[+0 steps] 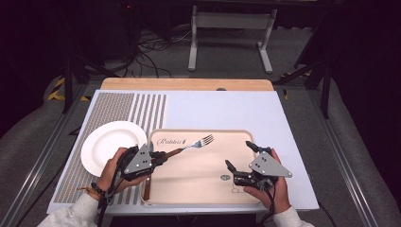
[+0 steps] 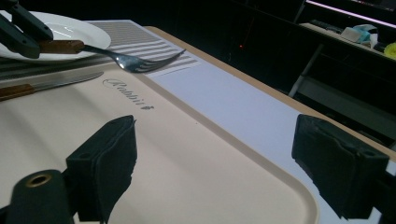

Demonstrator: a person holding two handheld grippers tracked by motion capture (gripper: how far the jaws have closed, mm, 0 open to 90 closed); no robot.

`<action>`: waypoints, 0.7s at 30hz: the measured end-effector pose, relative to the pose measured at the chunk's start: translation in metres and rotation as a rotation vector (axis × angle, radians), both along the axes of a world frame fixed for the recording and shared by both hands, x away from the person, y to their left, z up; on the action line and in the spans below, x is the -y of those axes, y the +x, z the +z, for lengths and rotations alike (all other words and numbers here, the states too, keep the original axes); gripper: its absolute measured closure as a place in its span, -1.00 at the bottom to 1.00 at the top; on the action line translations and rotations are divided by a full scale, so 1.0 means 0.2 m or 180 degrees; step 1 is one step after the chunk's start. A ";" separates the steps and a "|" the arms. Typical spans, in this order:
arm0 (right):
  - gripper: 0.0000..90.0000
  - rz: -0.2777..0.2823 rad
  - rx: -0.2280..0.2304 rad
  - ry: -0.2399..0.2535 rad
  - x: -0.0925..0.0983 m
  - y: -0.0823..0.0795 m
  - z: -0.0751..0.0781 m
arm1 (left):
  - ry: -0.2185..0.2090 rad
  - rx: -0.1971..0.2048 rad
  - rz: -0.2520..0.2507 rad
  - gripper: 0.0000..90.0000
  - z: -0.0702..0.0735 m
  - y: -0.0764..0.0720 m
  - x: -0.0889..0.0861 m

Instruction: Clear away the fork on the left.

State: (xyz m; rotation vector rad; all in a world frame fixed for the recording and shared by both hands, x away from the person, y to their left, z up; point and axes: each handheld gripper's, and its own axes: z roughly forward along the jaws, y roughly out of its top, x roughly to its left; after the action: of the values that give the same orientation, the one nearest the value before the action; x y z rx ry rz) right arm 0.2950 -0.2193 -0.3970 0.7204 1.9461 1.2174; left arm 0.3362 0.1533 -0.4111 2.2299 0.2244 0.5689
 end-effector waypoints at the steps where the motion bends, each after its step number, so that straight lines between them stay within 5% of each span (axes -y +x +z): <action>1: -0.66 -0.0001 0.0002 0.0008 0.00 0.00 0.00 | 0.0011 -0.0020 0.0008 0.70 -0.01 0.00 0.01; 21: -0.66 -0.0005 -0.0015 -0.0014 0.00 0.00 0.00 | 0.0258 -0.0127 -0.0148 0.70 -0.08 -0.06 0.10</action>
State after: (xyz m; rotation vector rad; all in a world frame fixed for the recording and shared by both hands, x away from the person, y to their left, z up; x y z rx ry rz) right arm 0.2946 -0.2192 -0.3973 0.7232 1.9510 1.2111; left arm 0.3243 0.1334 -0.4264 2.3202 0.1722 0.5172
